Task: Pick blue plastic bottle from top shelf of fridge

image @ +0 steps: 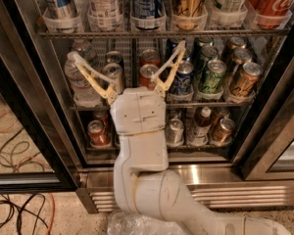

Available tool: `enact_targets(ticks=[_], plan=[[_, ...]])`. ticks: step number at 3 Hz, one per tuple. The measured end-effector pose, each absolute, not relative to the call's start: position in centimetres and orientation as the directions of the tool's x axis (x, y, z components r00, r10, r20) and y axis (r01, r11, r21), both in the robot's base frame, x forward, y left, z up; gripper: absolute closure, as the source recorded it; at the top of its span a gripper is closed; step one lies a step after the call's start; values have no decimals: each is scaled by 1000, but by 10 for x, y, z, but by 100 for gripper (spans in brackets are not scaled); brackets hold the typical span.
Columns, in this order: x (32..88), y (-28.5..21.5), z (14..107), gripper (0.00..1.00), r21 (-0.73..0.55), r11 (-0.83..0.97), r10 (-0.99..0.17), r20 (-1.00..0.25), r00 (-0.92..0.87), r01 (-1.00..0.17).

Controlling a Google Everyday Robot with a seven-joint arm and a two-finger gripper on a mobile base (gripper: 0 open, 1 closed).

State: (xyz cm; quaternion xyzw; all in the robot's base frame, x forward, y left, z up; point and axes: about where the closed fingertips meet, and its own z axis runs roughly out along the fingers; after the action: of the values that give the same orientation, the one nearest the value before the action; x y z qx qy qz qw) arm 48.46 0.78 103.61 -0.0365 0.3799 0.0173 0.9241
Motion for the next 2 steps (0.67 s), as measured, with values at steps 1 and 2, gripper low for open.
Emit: enact_targets(ticks=[1, 2], plan=[[481, 6, 1039, 0, -92, 983, 48, -709, 704, -160], [483, 16, 1033, 0, -85, 969, 96, -733, 673, -232]])
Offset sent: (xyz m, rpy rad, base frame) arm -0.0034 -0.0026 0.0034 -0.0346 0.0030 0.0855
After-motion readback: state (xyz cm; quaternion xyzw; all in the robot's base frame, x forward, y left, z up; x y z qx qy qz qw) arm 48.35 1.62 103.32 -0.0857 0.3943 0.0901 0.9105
